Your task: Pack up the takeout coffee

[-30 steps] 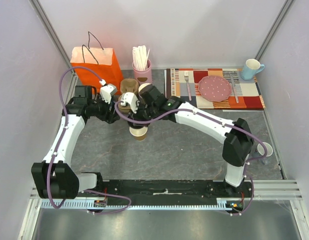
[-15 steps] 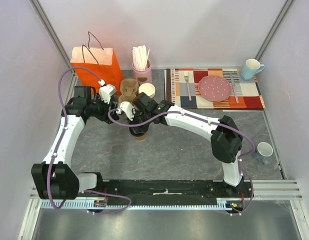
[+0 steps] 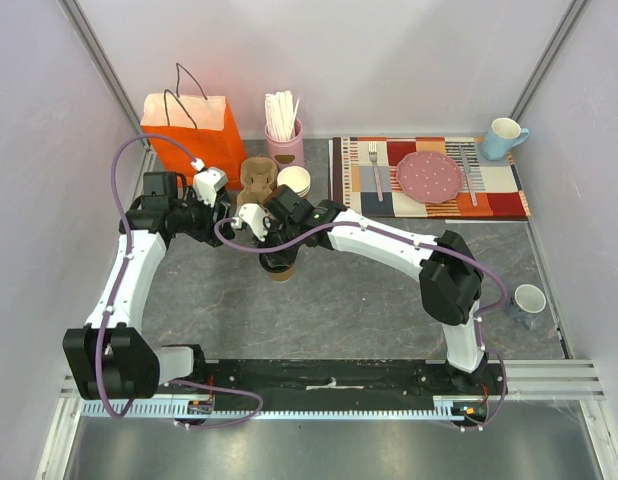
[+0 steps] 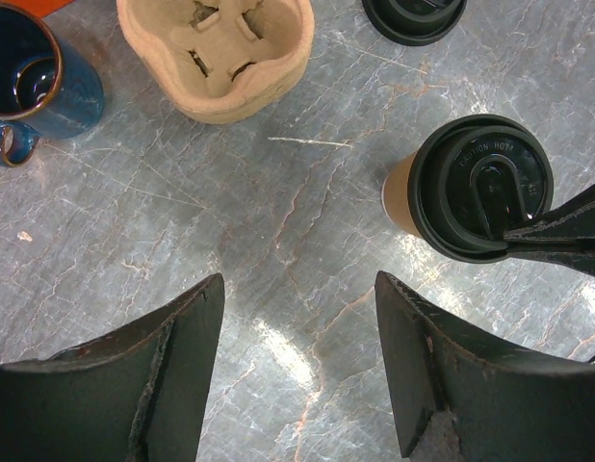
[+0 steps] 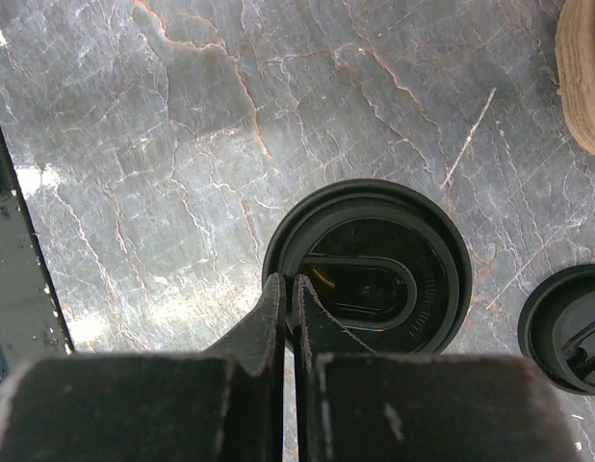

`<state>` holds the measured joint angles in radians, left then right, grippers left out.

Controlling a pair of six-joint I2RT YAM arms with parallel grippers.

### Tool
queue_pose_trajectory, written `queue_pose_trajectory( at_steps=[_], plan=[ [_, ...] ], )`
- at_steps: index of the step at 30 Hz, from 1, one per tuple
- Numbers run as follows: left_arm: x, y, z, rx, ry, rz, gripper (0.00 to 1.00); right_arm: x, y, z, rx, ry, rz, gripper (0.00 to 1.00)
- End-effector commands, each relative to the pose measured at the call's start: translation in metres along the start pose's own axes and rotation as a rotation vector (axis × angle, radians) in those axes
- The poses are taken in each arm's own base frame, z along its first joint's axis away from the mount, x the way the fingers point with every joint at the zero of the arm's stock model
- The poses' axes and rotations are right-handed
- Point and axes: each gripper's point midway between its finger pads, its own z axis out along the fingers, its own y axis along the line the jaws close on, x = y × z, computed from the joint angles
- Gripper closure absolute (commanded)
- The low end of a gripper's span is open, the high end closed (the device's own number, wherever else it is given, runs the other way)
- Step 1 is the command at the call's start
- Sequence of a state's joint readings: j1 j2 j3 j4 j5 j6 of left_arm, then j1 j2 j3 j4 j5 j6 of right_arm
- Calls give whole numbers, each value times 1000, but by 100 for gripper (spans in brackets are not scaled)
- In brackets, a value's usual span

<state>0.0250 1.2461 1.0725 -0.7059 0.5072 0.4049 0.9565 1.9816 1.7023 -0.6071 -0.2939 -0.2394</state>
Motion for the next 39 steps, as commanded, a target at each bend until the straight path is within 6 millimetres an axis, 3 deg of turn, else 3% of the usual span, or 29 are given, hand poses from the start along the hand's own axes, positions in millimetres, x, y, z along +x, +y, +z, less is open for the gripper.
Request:
queue_pose_trajectory(
  at_steps=[1, 7, 10, 16, 24, 31, 34, 36, 37, 38, 39],
  plan=[
    [-7, -5, -5, 9, -34, 7, 30, -11, 3, -4, -8, -22, -19, 100],
    [-7, -5, -6, 11, -37, 9, 30, -7, 3, 4, -13, -7, -5, 100],
    [-7, -5, -6, 11, -36, 9, 30, -6, 2, 4, -11, -9, 5, 91],
    [-7, -6, -6, 15, -38, 13, 30, -11, 4, -1, -11, -22, -2, 64],
    [-7, -8, -7, 23, -37, 11, 30, -25, 8, -10, -28, -63, -14, 52],
    [-19, -31, -12, 141, -89, 15, 30, -61, 13, -43, -31, -184, -51, 33],
    [-29, -41, -16, 201, -126, 16, 30, -77, 13, -60, -34, -254, -26, 29],
    [-34, -47, -19, 228, -145, 12, 46, -81, 5, -71, -23, -290, 13, 30],
    [-36, -55, -21, 269, -162, 15, 77, -88, 2, -75, -12, -329, 53, 43],
    [-36, -58, -21, 284, -168, -2, 93, -79, -6, -76, 5, -329, 92, 57],
    [-32, -59, -15, 298, -171, -20, 98, -86, -13, -78, 29, -380, 115, 85]
  ],
)
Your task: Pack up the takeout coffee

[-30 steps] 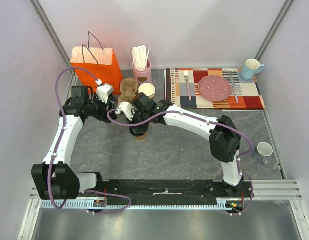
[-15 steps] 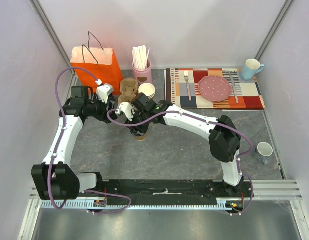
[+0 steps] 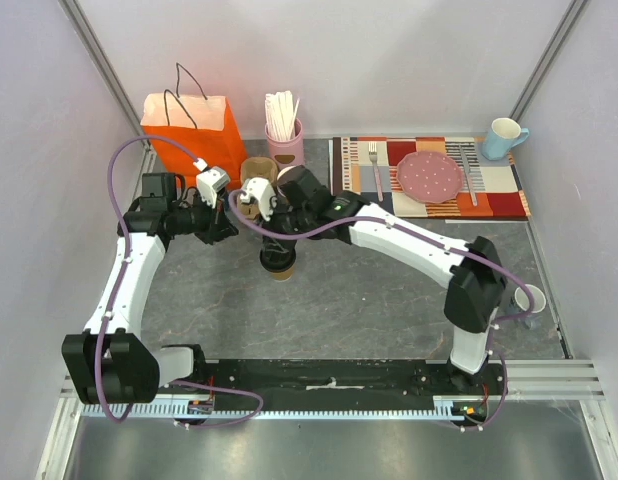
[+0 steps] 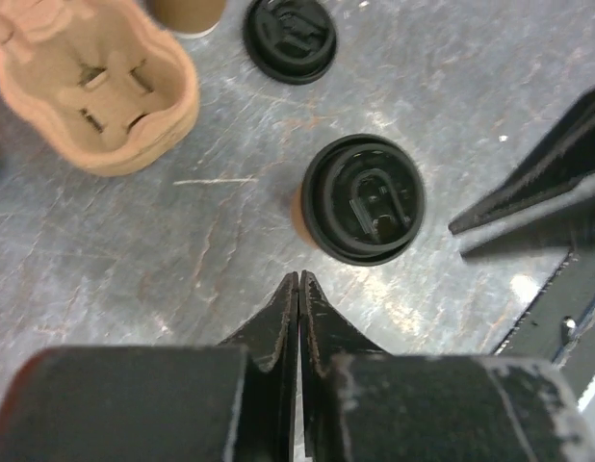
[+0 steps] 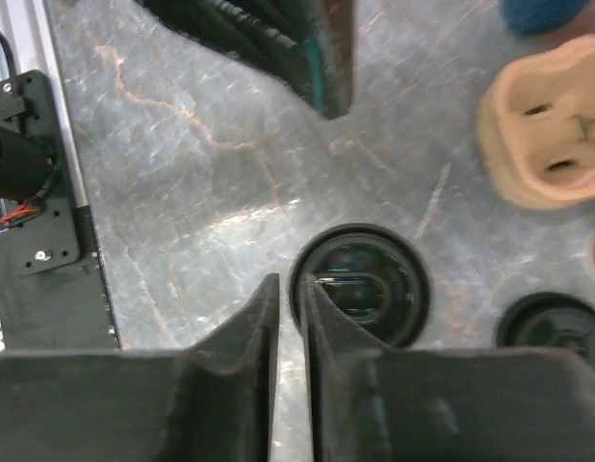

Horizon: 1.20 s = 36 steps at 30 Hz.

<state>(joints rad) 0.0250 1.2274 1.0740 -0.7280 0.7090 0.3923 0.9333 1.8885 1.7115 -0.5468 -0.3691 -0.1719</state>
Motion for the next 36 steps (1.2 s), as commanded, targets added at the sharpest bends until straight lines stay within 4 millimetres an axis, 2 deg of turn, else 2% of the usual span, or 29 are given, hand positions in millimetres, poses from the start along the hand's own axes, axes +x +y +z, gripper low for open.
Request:
queue_pose_trajectory(
  at_steps=[1, 2, 3, 6, 10, 11, 15, 17, 19, 20, 21, 22, 24, 25, 28, 29, 31, 33, 36],
  plan=[
    [-16, -30, -1, 151, -103, -22, 98, -43, -21, -32, 71, -229, 106, 100],
    [-11, -34, 3, 177, -104, -32, 98, -22, -27, -24, 81, -206, 192, 100],
    [0, -35, 9, 197, -100, -51, 98, -20, -32, -21, 96, -214, 209, 100],
    [11, -42, 16, 246, -96, -94, 98, -2, -36, -11, 105, -174, 252, 100],
    [6, -40, 19, 242, -111, -80, 98, -1, -38, -8, 112, -171, 253, 100],
    [6, -47, 24, 255, -94, -80, 98, -5, -40, -8, 117, -175, 251, 100],
    [-13, -57, 26, 254, -85, -38, 98, -13, -44, -13, 129, -191, 241, 100],
    [-18, -58, 30, 257, -93, -36, 98, -10, -43, -13, 105, -189, 248, 100],
    [-7, -46, 44, 217, -64, -65, 98, -4, -43, -9, 85, -189, 268, 100],
    [-1, -48, 53, 222, -53, -57, 98, 9, -44, -4, 65, -166, 291, 100],
    [6, -48, 62, 225, -32, -61, 98, 13, -44, 0, 51, -164, 299, 100],
    [11, -52, 70, 229, -12, -54, 98, 32, -49, 8, 48, -134, 335, 100],
    [25, -46, 87, 209, 25, -50, 98, 53, -53, 20, 51, -95, 366, 100],
    [29, -45, 91, 203, 40, -53, 98, 73, -55, 28, 49, -52, 400, 100],
    [46, -34, 101, 168, 90, -66, 98, 101, -52, 37, 32, 2, 439, 100],
    [51, -33, 101, 163, 101, -68, 98, 105, -53, 38, 38, 7, 440, 100],
    [56, -34, 99, 165, 103, -54, 98, 106, -53, 34, 47, 6, 439, 100],
    [52, -38, 95, 177, 83, -37, 98, 100, -54, 29, 48, -7, 427, 100],
    [30, -46, 82, 190, 28, -15, 98, 79, -58, 20, 60, -42, 402, 100]
  ],
)
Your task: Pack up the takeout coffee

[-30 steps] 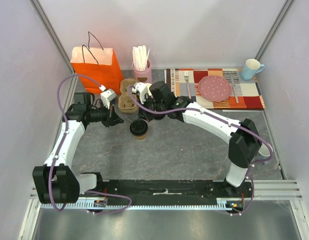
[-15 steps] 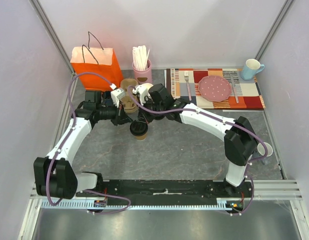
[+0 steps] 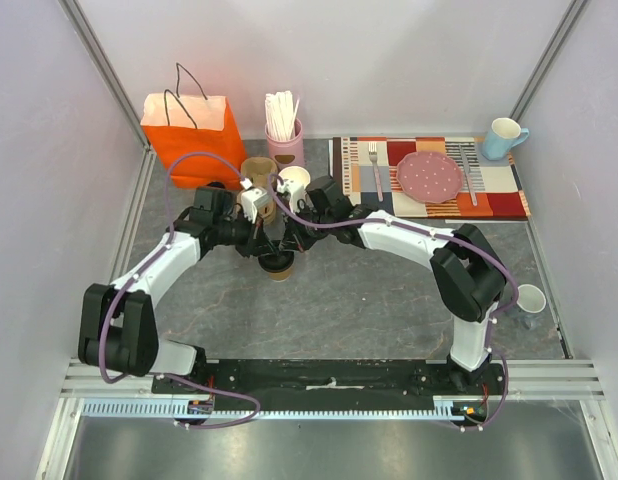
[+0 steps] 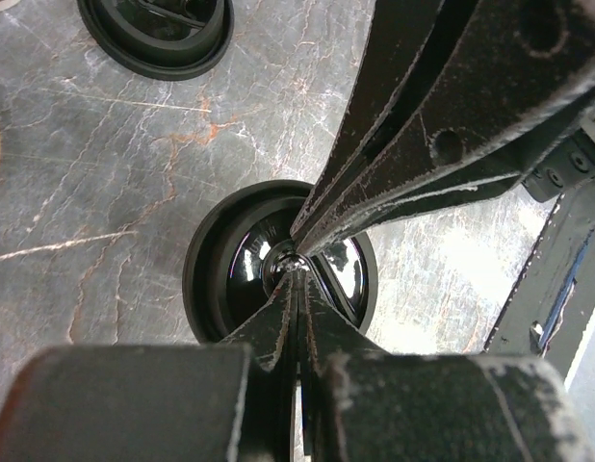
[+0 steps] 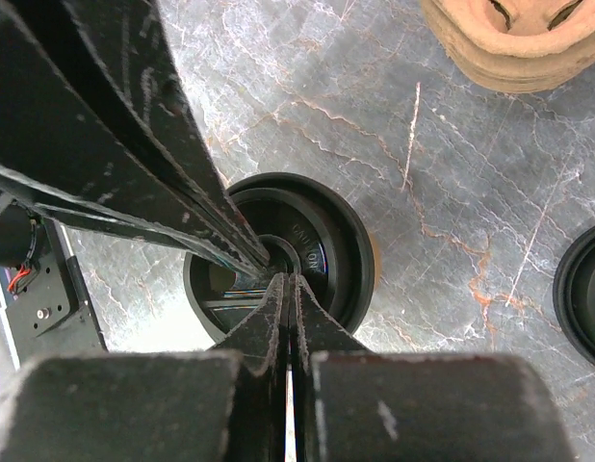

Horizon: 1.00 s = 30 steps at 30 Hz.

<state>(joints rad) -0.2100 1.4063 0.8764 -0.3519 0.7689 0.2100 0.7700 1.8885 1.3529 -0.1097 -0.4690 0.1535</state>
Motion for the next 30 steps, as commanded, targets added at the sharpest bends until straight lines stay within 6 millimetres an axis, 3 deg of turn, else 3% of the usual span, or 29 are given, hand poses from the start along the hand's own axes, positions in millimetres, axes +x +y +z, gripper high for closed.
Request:
queue_pose_trajectory(
  at_steps=[1, 5, 8, 11, 16, 18, 21, 24, 26, 30],
  plan=[
    [-23, -6, -19, -43, -55, 62, 98, 8, -4, -8, 47, 57, 3, 100],
    [-48, -18, -36, -15, -94, 72, 98, -22, 10, -20, 27, 9, -37, 100],
    [-47, -15, -40, -28, -86, 72, 98, -39, 23, -29, 8, -30, -72, 100],
    [-30, -8, -33, -41, -58, 49, 98, -34, 29, -31, -6, -24, -68, 100],
    [3, -2, -22, -36, 1, 15, 98, 5, 28, -18, -47, 37, -9, 100],
    [10, -2, -19, -25, 7, 14, 98, 24, 18, -9, -34, 73, 8, 100],
    [26, 4, -14, -37, 46, 4, 98, 37, 4, -6, -10, 101, 37, 100],
    [26, 7, -14, -50, 45, 11, 98, 32, 0, -11, 1, 92, 48, 100],
    [14, 3, -19, -48, 10, 43, 98, 28, 1, -15, 7, 93, 38, 100],
    [-10, -6, -30, -46, -39, 82, 98, -6, 12, -27, 2, 35, 0, 100]
  ],
)
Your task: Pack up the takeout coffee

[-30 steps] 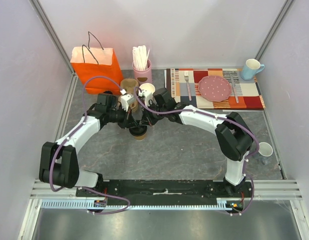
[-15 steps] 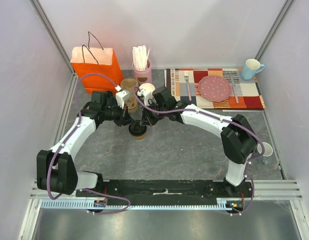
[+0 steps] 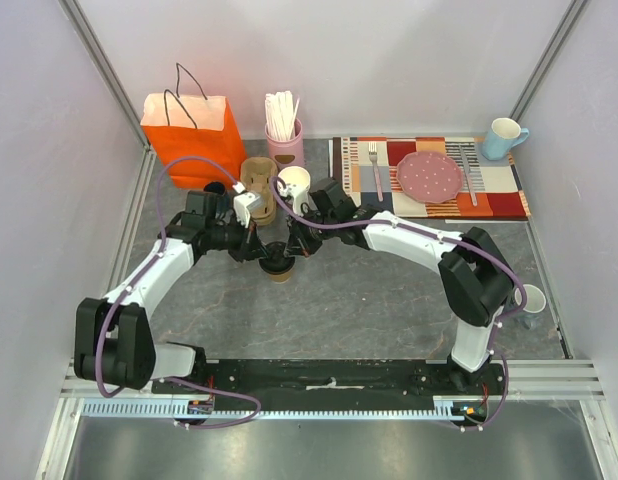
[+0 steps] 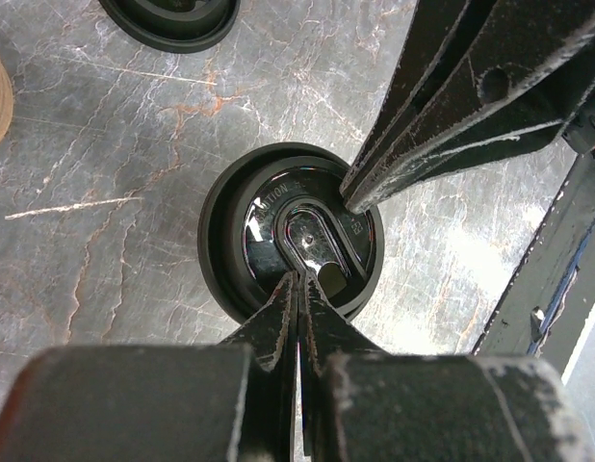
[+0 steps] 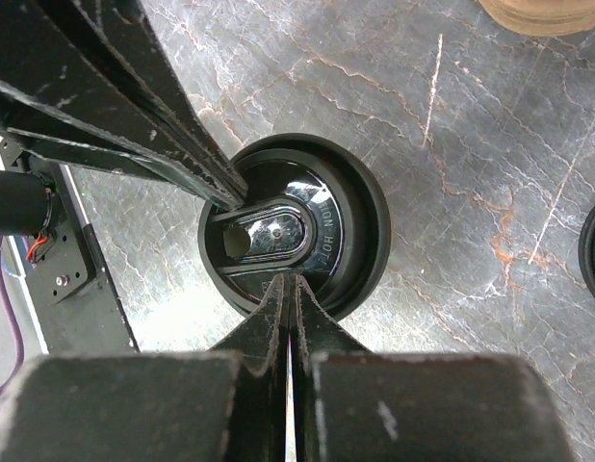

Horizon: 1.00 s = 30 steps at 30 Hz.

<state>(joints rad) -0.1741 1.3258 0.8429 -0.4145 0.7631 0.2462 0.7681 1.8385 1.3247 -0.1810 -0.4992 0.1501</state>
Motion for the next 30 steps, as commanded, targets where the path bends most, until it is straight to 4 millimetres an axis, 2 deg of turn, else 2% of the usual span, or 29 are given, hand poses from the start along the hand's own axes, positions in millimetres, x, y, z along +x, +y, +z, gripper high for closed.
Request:
queue_pose_trajectory(
  at_steps=[1, 6, 7, 8, 13, 14, 15, 16, 17, 18, 19, 20, 22, 23, 24, 25, 26, 27, 29, 30],
  plan=[
    [-30, -6, -17, -18, -50, 87, 98, -22, 4, -15, 22, -20, -23, 100],
    [-66, -19, -36, -18, -101, 123, 96, -64, 25, -37, -8, -115, -78, 98],
    [-78, -21, -42, -24, -118, 139, 95, -68, 27, -40, -9, -125, -84, 96],
    [-80, -22, -46, -28, -112, 134, 94, -73, 30, -42, -10, -136, -91, 95],
    [-110, -19, -69, -115, -157, 157, 83, -95, 36, -58, 15, -192, -111, 85],
    [-113, -16, -74, -144, -161, 153, 75, -99, 37, -64, 24, -207, -118, 82],
    [-122, -14, -82, -170, -181, 165, 70, -102, 36, -68, 41, -218, -121, 78],
    [-126, -13, -87, -188, -185, 170, 63, -104, 36, -71, 50, -228, -125, 68],
    [-130, -9, -92, -221, -187, 190, 52, -105, 38, -78, 58, -240, -136, 60],
    [-141, -9, -101, -247, -202, 214, 48, -106, 38, -81, 69, -248, -143, 54],
    [-146, -7, -104, -263, -205, 230, 46, -107, 35, -85, 89, -256, -145, 41],
    [-152, -3, -110, -302, -207, 259, 41, -106, 35, -90, 99, -260, -156, 36],
    [-176, -2, -125, -355, -241, 325, 40, -105, 28, -95, 134, -267, -158, 28],
    [-182, 8, -130, -401, -230, 377, 39, -101, 25, -96, 145, -262, -157, 23],
    [-198, 9, -140, -438, -249, 433, 38, -99, 20, -98, 157, -263, -155, 15],
    [-206, 15, -145, -475, -252, 476, 37, -98, 19, -100, 161, -263, -152, 11],
    [-211, 37, -152, -556, -218, 529, 35, -95, 14, -102, 168, -260, -147, 7],
    [-223, 46, -165, -615, -228, 567, 34, -94, 14, -103, 167, -260, -147, 2],
    [-237, 73, -184, -716, -218, 612, 32, -89, 11, -105, 172, -252, -153, 2],
    [-243, 99, -203, -766, -217, 590, 32, -87, 9, -106, 178, -250, -156, 2]
  ],
)
